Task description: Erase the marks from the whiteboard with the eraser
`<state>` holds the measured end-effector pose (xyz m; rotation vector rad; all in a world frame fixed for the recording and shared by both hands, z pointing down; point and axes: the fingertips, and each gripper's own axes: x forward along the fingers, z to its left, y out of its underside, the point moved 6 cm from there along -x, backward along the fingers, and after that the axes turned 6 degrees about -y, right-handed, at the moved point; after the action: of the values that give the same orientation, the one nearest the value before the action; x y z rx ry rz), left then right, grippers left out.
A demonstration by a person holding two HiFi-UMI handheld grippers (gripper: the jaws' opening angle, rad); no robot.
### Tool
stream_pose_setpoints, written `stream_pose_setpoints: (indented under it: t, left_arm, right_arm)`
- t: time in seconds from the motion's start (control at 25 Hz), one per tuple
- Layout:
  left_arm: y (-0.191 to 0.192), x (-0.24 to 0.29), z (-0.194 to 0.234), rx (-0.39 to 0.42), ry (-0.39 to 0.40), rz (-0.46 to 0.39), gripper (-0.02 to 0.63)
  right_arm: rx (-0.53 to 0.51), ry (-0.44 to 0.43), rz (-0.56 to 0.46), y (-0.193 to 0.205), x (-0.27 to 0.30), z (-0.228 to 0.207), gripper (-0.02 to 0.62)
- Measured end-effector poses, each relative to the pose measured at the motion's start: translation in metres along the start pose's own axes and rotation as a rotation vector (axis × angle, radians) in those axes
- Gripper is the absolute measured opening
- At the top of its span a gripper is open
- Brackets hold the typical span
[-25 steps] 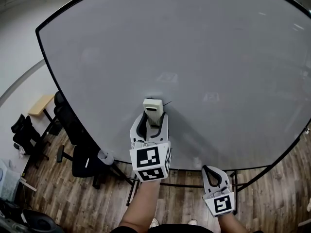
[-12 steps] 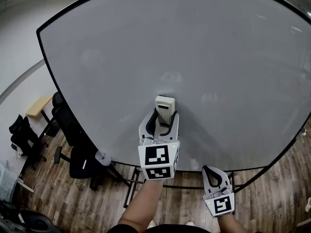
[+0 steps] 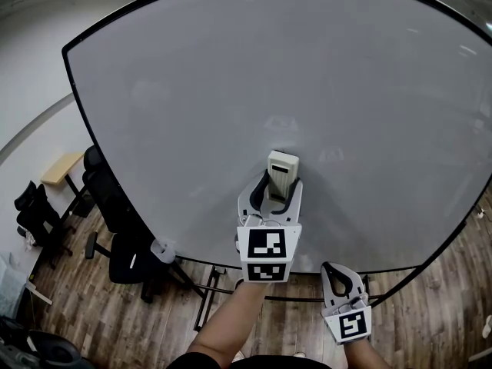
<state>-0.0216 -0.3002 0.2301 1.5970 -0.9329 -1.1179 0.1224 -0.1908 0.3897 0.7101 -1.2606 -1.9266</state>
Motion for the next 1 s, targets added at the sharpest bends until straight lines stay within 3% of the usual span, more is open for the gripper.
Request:
stream_pose_setpoints:
  t: [0.44, 0.76, 1.0]
  left_arm:
    - [-0.003, -0.003, -0.005, 0.002, 0.076, -0.029, 0.256]
    - [-0.018, -0.032, -0.006, -0.054, 0.083, -0.151, 0.256]
    - [0.013, -0.064, -0.01, -0.027, 0.134, -0.131, 0.256]
  right_arm:
    - [0.006, 0.021, -0.002, -0.003, 0.006, 0.003, 0.019]
    - [0.027, 0.104, -0.049, -0.01, 0.0, -0.01, 0.02]
    - [0.031, 0.175, -0.034, -0.018, -0.009, -0.023, 0.02]
